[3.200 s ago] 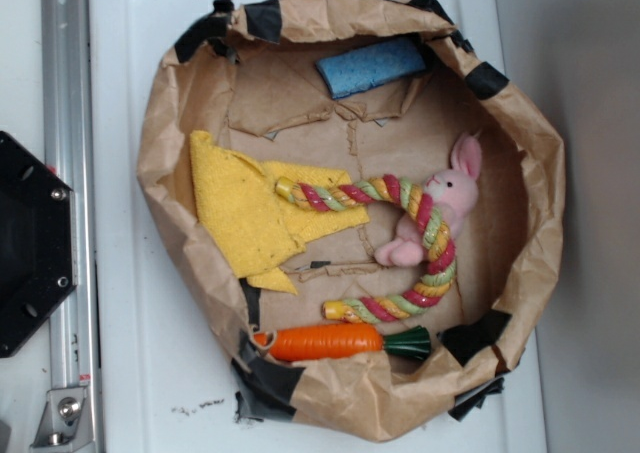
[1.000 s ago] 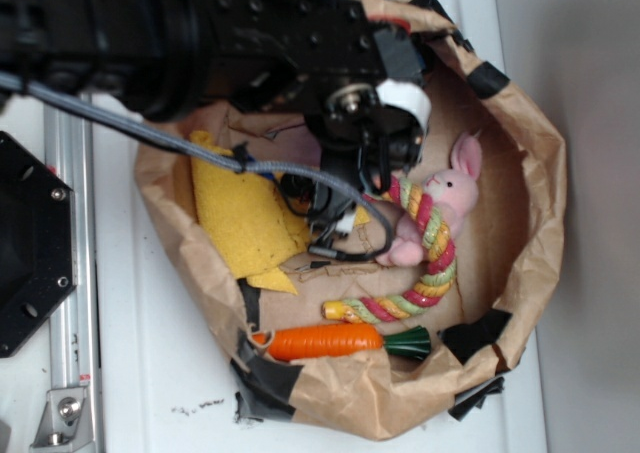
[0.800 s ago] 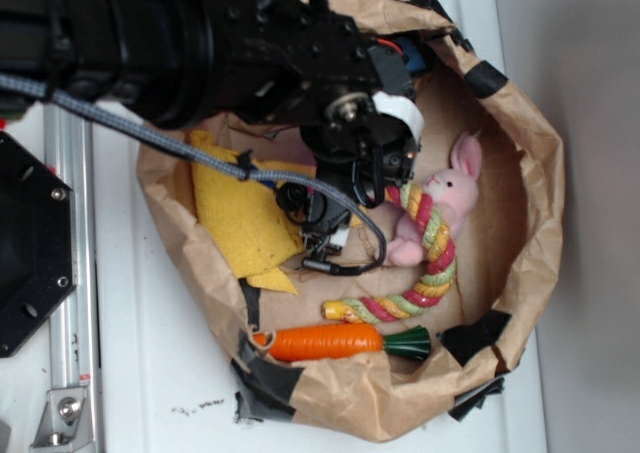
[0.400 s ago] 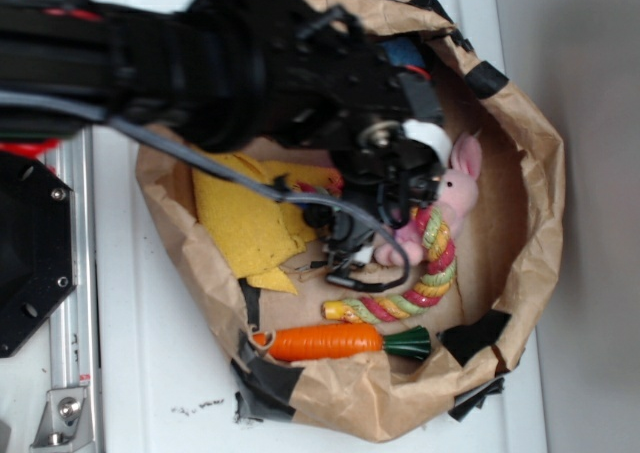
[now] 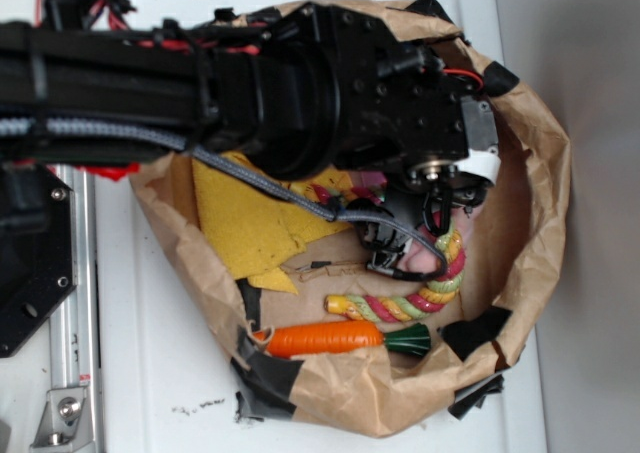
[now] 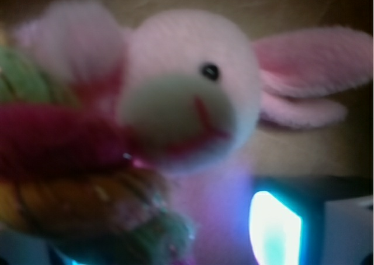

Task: Grab the multicolored rope.

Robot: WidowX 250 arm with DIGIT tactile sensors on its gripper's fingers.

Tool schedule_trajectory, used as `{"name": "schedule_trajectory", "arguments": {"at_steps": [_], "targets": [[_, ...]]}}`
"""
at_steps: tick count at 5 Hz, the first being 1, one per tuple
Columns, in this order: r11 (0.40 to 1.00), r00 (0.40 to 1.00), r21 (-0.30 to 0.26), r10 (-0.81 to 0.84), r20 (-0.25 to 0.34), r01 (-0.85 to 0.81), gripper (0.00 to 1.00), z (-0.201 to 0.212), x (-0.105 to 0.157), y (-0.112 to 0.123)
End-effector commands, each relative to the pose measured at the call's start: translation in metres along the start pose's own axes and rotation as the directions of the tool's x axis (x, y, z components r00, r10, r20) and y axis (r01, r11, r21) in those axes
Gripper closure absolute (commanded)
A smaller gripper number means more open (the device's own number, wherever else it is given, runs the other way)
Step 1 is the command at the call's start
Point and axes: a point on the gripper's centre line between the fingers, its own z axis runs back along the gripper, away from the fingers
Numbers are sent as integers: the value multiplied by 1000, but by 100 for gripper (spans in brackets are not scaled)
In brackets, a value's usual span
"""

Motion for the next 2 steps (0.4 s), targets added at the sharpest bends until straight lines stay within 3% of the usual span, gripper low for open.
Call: {"name": "schedule_trajectory", "arguments": {"at_steps": [1, 2], "targets": [[999, 998, -5, 41, 51, -41, 100, 69, 1, -6], [994, 992, -9, 108, 58, -108, 100, 119, -5, -7]]}}
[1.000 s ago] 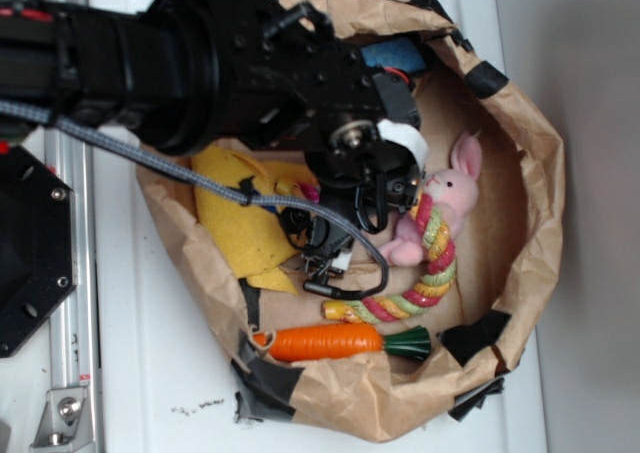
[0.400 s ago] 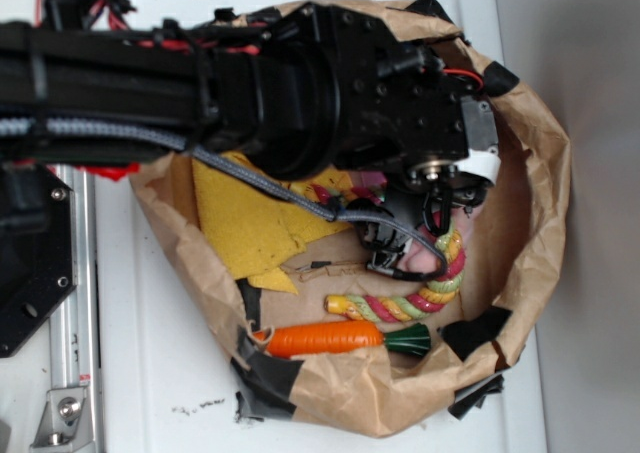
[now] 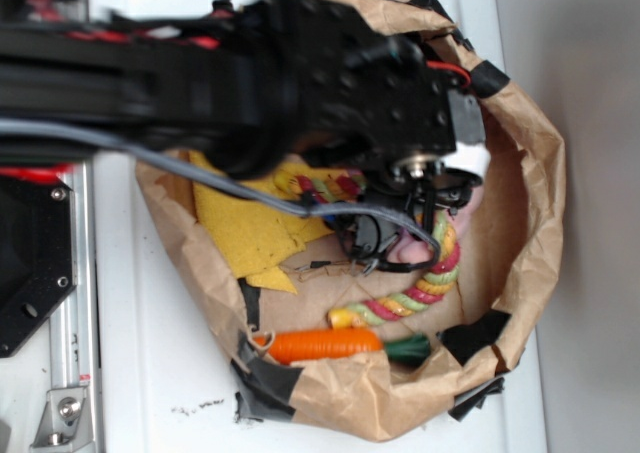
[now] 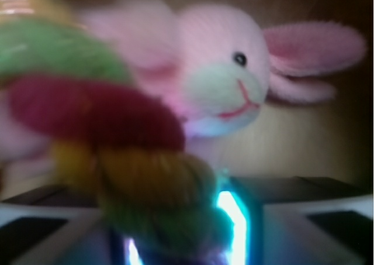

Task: Grab the multicolored rope.

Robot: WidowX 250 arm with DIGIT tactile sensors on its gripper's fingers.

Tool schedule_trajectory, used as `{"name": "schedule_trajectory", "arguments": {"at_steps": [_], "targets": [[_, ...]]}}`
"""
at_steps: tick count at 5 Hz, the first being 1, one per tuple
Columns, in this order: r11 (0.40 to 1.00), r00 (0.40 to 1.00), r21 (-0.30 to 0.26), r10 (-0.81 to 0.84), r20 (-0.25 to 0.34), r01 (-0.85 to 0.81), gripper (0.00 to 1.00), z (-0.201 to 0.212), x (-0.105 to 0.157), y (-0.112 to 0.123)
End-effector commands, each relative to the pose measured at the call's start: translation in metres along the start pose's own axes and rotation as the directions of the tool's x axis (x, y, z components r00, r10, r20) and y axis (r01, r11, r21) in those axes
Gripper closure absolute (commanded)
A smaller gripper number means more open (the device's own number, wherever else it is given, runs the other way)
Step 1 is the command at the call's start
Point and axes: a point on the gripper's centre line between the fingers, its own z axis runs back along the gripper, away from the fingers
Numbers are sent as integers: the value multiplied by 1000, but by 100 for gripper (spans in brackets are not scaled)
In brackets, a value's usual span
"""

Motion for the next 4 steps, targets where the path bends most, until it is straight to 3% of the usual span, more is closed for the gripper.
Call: {"name": "schedule_trajectory", "arguments": {"at_steps": [1, 2, 4], "targets": [[984, 984, 69, 158, 84, -164, 100, 108, 1, -3], [966, 971, 102, 230, 66, -236, 100, 126, -4, -1], [918, 919, 53, 393, 2, -393, 100, 126, -27, 11]]}}
